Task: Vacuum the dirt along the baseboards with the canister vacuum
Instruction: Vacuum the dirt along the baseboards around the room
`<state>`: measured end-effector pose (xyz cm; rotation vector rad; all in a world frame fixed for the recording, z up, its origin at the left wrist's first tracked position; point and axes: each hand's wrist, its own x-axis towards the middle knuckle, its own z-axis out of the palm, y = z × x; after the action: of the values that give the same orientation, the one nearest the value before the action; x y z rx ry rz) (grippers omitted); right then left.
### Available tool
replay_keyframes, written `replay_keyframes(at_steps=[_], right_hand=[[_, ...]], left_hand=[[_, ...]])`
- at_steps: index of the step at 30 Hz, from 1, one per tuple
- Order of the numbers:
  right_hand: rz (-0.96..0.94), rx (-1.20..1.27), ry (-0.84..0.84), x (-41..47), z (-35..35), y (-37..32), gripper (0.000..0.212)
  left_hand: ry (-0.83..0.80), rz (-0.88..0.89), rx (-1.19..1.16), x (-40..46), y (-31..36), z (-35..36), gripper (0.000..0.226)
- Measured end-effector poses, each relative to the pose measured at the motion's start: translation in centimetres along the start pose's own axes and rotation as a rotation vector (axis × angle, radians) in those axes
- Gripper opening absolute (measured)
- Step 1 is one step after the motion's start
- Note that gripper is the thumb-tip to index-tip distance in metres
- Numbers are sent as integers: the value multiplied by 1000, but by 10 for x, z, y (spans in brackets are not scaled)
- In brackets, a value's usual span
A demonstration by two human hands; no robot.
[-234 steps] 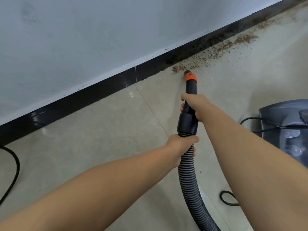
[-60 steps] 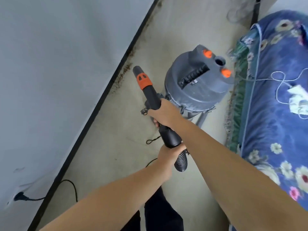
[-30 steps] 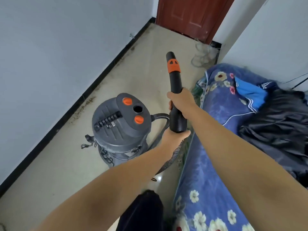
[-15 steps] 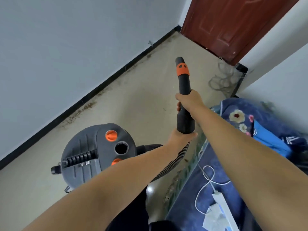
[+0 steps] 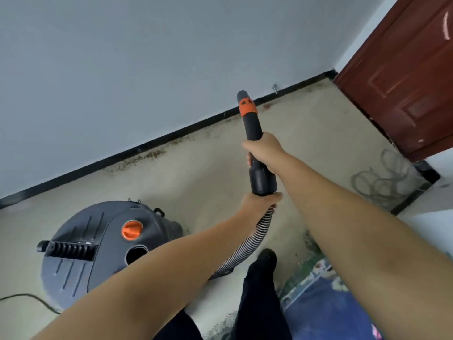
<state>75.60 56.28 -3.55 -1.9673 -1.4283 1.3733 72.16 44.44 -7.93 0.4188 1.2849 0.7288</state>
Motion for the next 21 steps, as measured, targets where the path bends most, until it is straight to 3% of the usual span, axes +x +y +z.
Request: replay_keyframes(at_steps=[5,10,21], right_hand=[[-86,-93,-270,73,-29,-9,11],[-93,-216,-369,128,-56,-18,9],[-186,-387,-695,181,72,-66,16]], left_hand=[[227,24,-183,63,27,59,23],[300,69,-243,108,52,99,16],[551,91,-470,159,76,5,17]])
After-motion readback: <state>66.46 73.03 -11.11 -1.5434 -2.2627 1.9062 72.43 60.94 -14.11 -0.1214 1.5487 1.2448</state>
